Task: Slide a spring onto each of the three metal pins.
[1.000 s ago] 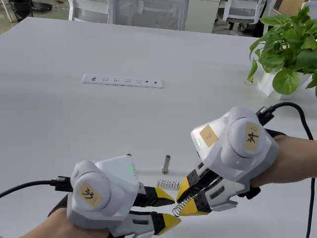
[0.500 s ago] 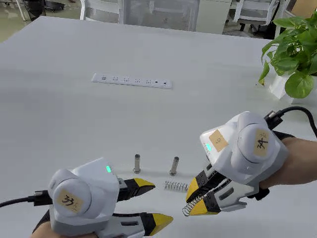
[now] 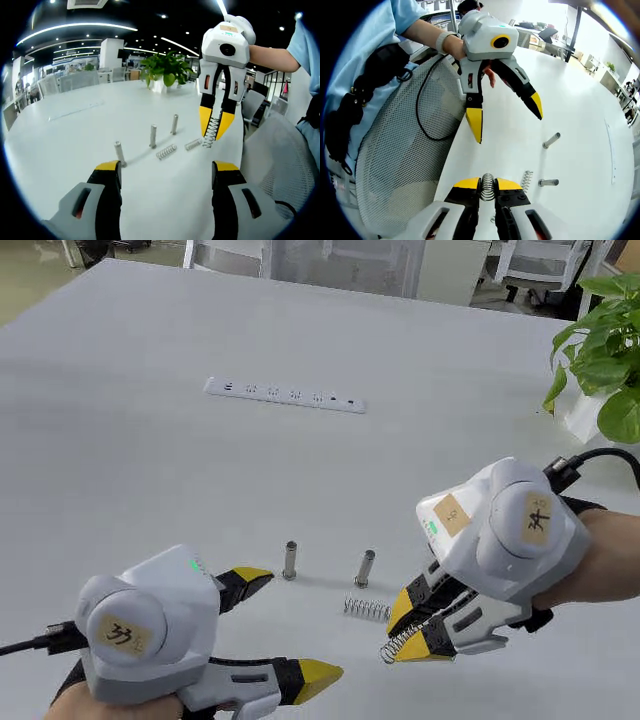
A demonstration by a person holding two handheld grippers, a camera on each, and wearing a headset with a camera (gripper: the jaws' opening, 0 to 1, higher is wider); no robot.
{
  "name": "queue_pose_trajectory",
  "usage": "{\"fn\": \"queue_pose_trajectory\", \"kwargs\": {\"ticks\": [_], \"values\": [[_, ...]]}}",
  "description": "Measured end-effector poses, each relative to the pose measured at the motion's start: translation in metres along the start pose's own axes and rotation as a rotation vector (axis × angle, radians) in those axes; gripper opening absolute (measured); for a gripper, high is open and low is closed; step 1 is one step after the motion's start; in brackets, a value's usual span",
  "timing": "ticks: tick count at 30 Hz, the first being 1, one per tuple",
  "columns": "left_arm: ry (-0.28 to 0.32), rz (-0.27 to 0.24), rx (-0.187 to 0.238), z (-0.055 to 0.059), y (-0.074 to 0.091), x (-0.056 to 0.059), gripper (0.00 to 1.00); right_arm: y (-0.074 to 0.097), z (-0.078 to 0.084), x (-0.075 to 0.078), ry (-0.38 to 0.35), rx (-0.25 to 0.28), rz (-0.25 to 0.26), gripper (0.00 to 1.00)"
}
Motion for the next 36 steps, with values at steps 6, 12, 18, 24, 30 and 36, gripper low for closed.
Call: {"fn": "queue_pose_trajectory", "kwargs": {"ticks": [6,12,18,24,30,36], "values": [[0.004,-0.056,0.015,0.000,0.004,-0.005,0.83,0.000,-0.005,0.006,0.015,-0.014,-0.002,0.07],[0.003,-0.110,0.035,0.000,0.006,-0.008,0.94,0.000,-0.010,0.013,0.036,-0.032,-0.007,0.07],[0.010,-0.132,0.012,0.003,0.008,-0.011,0.99,-0.001,-0.015,0.025,0.072,-0.082,-0.017,0.07],[-0.010,-0.133,-0.001,0.003,0.007,-0.011,0.99,-0.001,-0.023,0.043,0.087,-0.100,-0.004,0.07],[0.010,-0.147,-0.013,0.006,0.008,-0.013,0.99,-0.002,-0.030,0.066,0.116,-0.166,0.013,0.07],[0.023,-0.145,-0.041,0.008,0.008,-0.013,0.99,-0.003,-0.042,0.083,0.153,-0.190,0.013,0.07]]}}
Point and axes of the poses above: the centre of the closed fingertips' face, and the gripper's own axes: y roughly backward along the fingers, x roughly to its right, z roughly out of its underside, the point moved 10 cm from there along y, roughly backward along the fingers, and after that the axes turned 8 degrees about x, right-handed, at the moved point
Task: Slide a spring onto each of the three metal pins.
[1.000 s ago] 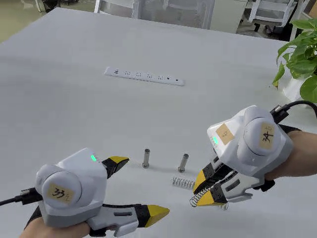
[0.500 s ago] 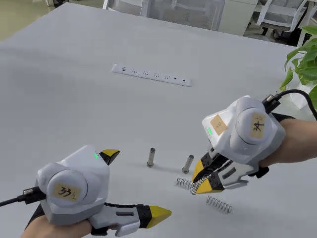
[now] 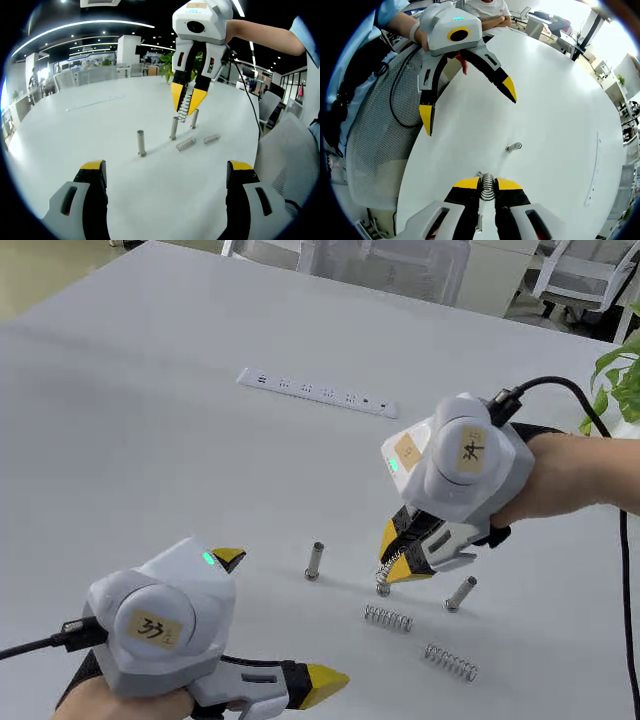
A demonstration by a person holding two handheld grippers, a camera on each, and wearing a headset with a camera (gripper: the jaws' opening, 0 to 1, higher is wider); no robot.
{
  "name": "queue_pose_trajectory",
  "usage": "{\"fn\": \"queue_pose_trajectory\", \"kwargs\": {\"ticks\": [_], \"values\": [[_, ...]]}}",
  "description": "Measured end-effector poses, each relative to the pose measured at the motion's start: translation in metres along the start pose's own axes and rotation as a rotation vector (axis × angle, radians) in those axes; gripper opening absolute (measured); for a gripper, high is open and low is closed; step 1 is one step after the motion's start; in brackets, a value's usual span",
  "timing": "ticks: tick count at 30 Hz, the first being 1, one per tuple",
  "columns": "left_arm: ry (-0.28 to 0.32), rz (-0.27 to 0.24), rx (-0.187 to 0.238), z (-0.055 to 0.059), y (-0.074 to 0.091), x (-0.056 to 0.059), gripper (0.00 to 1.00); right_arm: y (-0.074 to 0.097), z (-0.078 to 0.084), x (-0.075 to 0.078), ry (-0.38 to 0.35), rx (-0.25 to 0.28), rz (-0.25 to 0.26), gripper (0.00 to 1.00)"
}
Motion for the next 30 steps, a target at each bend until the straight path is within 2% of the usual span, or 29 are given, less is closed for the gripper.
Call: {"fn": "queue_pose_trajectory", "kwargs": {"ticks": [6,12,23,30], "values": [[0.012,-0.011,0.000,0.000,0.001,-0.002,0.99,0.002,-0.014,0.018,0.045,-0.005,0.000,0.07],[0.019,-0.017,-0.011,0.003,0.002,-0.002,0.98,0.002,-0.025,0.033,0.098,-0.035,-0.012,0.07],[0.032,-0.031,-0.013,0.004,0.003,-0.005,0.98,-0.006,-0.040,0.046,0.153,-0.062,-0.049,0.07],[0.035,-0.035,-0.012,0.004,0.004,-0.006,0.97,-0.018,-0.043,0.051,0.176,-0.113,-0.077,0.07]]}}
Point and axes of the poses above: the centre of the closed fingertips' face, and the gripper's own axes: y roughly backward along the fingers, x roughly to its right, z roughly out of its underside, the point moved 10 cm from there along y, roughly backward along the fingers, and after that the axes turned 8 degrees about x, right-handed, at the moved point
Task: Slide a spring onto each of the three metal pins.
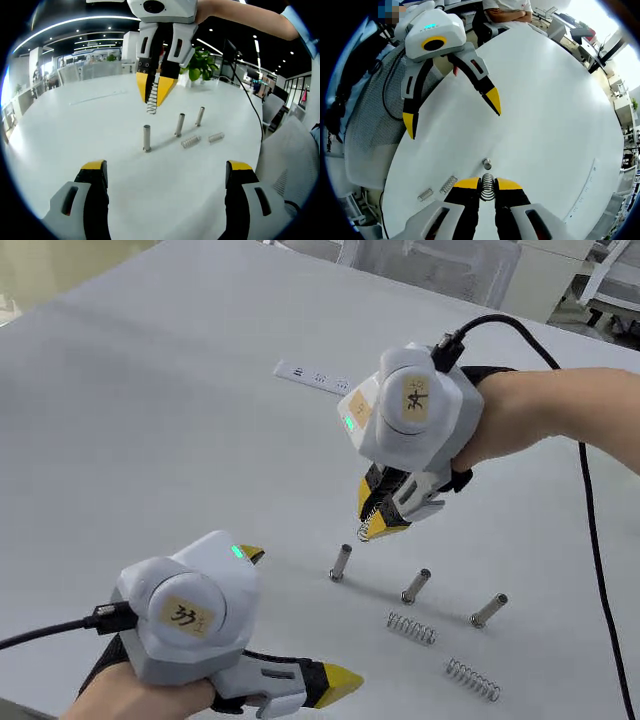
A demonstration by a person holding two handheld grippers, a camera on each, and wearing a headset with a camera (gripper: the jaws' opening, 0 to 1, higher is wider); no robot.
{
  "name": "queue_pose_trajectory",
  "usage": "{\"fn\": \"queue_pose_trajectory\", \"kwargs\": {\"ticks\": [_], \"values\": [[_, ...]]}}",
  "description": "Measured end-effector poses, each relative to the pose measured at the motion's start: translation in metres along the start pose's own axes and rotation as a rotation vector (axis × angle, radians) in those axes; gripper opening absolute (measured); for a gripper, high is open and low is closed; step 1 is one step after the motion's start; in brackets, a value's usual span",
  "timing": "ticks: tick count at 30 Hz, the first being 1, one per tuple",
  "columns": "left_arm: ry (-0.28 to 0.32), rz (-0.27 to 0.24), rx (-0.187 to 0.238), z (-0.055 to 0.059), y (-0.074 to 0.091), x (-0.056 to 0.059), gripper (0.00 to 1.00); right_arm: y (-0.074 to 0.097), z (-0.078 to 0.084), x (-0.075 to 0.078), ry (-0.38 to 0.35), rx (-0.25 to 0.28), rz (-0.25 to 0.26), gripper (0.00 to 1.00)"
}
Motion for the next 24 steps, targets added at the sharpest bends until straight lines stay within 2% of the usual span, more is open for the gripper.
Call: {"fn": "queue_pose_trajectory", "kwargs": {"ticks": [13,24], "values": [[0.007,-0.002,-0.003,0.001,0.000,-0.002,0.96,-0.013,-0.005,0.002,0.003,-0.012,-0.032,0.07],[0.012,0.001,-0.010,0.003,-0.001,-0.002,0.95,-0.017,-0.007,0.003,0.006,-0.014,-0.032,0.07]]}}
Point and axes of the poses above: the centre of the closed fingertips' face, and the gripper's own axes: y roughly backward along the fingers, x roughly to its right, z roughly out of its underside, the point moved 10 cm from there along y, roughly backward along the fingers, and after that the axes turned 8 degrees about x, right-handed, at the moved point
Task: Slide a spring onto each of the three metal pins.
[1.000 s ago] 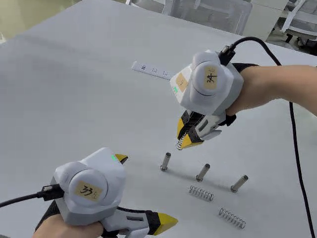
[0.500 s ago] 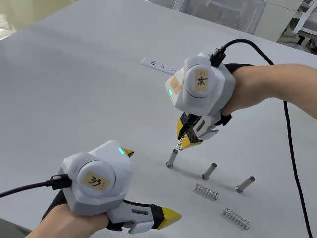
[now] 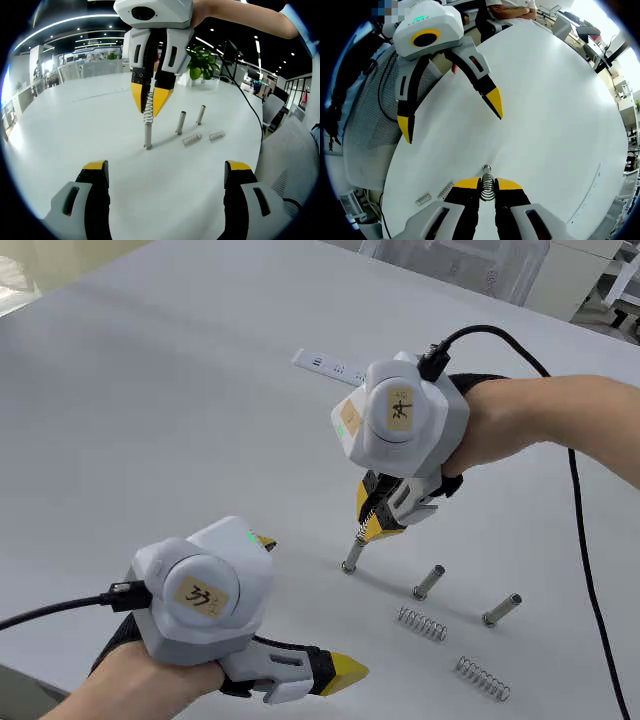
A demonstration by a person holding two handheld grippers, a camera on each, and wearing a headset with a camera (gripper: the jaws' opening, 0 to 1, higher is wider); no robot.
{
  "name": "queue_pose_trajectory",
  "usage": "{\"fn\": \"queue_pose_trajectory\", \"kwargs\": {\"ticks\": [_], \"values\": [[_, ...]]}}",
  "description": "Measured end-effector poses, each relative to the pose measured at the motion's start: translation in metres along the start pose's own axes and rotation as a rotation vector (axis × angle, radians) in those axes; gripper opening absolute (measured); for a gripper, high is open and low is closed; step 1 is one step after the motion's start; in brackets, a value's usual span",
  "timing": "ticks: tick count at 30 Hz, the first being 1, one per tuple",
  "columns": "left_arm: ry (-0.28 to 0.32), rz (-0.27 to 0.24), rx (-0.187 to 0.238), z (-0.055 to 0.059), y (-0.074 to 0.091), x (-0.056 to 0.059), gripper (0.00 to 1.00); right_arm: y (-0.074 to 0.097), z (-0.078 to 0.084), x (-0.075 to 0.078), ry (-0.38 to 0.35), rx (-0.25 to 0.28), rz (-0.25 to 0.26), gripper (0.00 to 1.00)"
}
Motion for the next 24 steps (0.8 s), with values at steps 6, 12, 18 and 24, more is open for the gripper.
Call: {"fn": "queue_pose_trajectory", "kwargs": {"ticks": [6,12,18,24], "values": [[0.005,0.004,-0.002,0.0009,0.0002,0.0000,0.94,-0.0015,-0.0003,-0.0004,0.003,-0.005,-0.005,0.07],[0.007,0.007,-0.003,0.0012,0.0001,0.0005,0.94,-0.0018,0.0004,-0.0009,0.008,-0.016,-0.004,0.07],[0.011,0.008,-0.006,0.0017,0.0007,0.0003,0.93,-0.0051,0.0001,-0.0004,0.009,-0.022,-0.008,0.07],[0.015,0.005,-0.008,0.0017,0.0011,-0.0004,0.93,-0.0069,-0.0010,0.0012,0.010,-0.028,-0.005,0.07]]}}
Point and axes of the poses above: the centre of the closed fingertips' face, and the gripper's own axes: y roughly backward along the fingers, x roughly to its right, z roughly out of its underside, the point moved 10 cm from there along y, roughly backward along the fingers, and after that the axes turned 8 degrees about x, right-handed, at the moved point
